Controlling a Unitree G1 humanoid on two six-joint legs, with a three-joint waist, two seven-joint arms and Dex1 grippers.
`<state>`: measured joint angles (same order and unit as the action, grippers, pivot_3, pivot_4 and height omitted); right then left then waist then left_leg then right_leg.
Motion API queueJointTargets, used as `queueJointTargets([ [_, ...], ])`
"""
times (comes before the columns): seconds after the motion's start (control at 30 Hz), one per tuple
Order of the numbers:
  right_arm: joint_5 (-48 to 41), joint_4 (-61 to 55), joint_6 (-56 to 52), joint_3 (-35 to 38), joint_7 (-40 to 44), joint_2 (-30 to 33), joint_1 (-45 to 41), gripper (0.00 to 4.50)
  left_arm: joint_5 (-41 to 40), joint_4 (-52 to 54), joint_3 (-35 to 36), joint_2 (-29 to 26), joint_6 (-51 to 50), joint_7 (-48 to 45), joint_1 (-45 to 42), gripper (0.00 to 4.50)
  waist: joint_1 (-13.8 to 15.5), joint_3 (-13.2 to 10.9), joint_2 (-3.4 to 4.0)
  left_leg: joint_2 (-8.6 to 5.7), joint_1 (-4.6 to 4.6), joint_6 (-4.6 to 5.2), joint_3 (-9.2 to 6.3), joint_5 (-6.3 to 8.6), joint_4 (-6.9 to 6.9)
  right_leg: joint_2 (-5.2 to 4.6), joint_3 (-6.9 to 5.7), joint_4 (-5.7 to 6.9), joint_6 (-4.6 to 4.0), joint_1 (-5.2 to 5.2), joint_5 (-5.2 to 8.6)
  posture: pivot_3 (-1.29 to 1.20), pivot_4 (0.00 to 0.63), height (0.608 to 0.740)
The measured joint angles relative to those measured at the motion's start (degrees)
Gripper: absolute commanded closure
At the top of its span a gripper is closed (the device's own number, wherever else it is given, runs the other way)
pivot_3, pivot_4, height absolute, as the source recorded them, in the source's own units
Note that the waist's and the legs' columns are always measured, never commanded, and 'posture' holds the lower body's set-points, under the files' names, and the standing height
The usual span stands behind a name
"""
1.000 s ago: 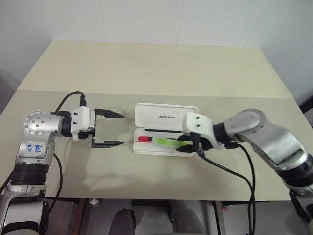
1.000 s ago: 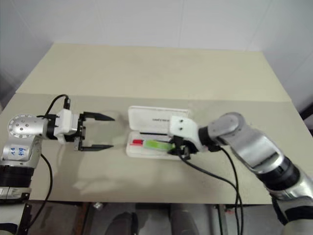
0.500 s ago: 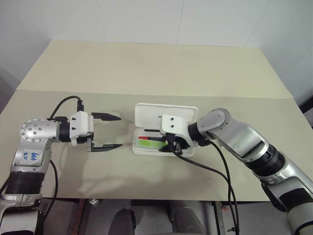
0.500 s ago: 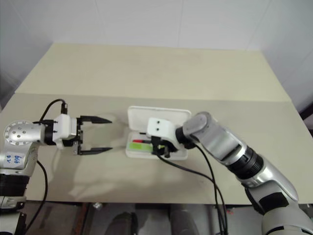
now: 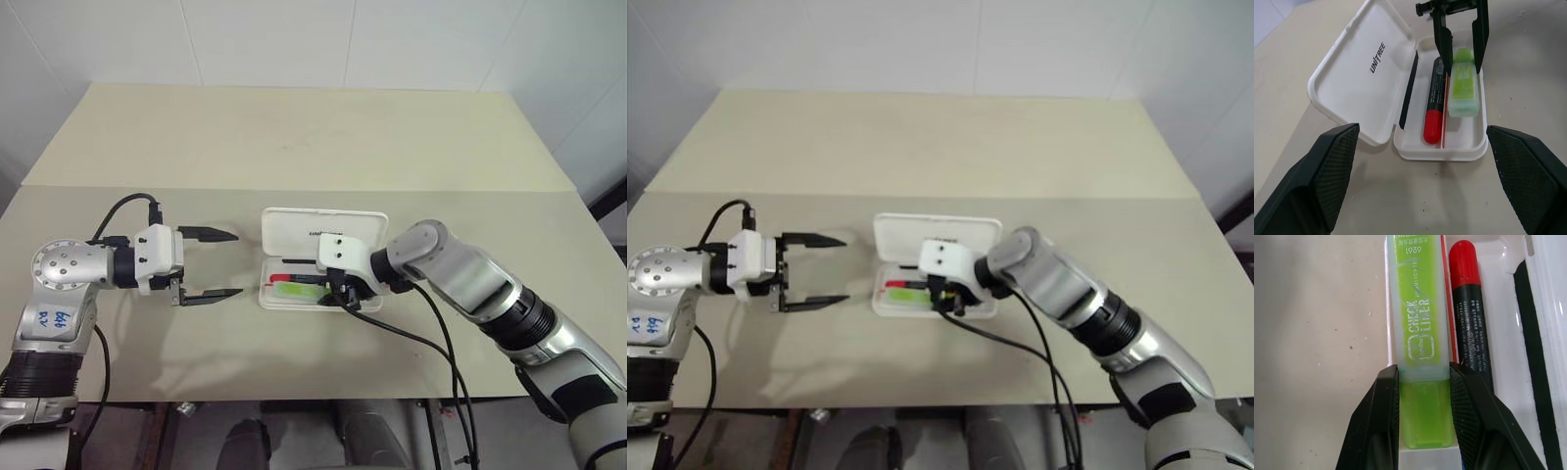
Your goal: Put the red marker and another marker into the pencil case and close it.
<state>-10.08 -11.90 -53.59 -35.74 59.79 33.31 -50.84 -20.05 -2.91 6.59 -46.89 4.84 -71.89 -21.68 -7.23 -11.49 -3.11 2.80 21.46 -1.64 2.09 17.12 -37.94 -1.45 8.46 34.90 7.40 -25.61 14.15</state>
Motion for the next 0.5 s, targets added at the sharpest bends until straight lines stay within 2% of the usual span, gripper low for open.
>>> queueJointTargets([
  [0.27, 0.6, 0.2, 0.1, -0.1, 0.5, -0.9, -0.2, 3.42, 0.0, 0.1, 0.0, 0.0, -0.4, 0.2, 0.0, 0.0, -0.7, 0.0, 0.0, 0.0, 0.01, -0.01, -0.04, 0.01, 0.04, 0.0, -0.04, 0.0, 0.09, 0.0, -0.04, 0.0, 0.15, 0.74],
  [0.5, 1.3, 1.7, 1.4, -0.1, 0.6, -2.3, -0.8, 1.11, 0.0, 0.2, 0.1, -0.1, -0.5, 0.6, 0.0, 0.0, -0.9, 0.0, 0.0, 0.01, -0.01, -0.01, -0.06, 0.01, 0.04, 0.0, -0.07, 0.05, 0.11, 0.0, -0.05, 0.0, 0.15, 0.74],
])
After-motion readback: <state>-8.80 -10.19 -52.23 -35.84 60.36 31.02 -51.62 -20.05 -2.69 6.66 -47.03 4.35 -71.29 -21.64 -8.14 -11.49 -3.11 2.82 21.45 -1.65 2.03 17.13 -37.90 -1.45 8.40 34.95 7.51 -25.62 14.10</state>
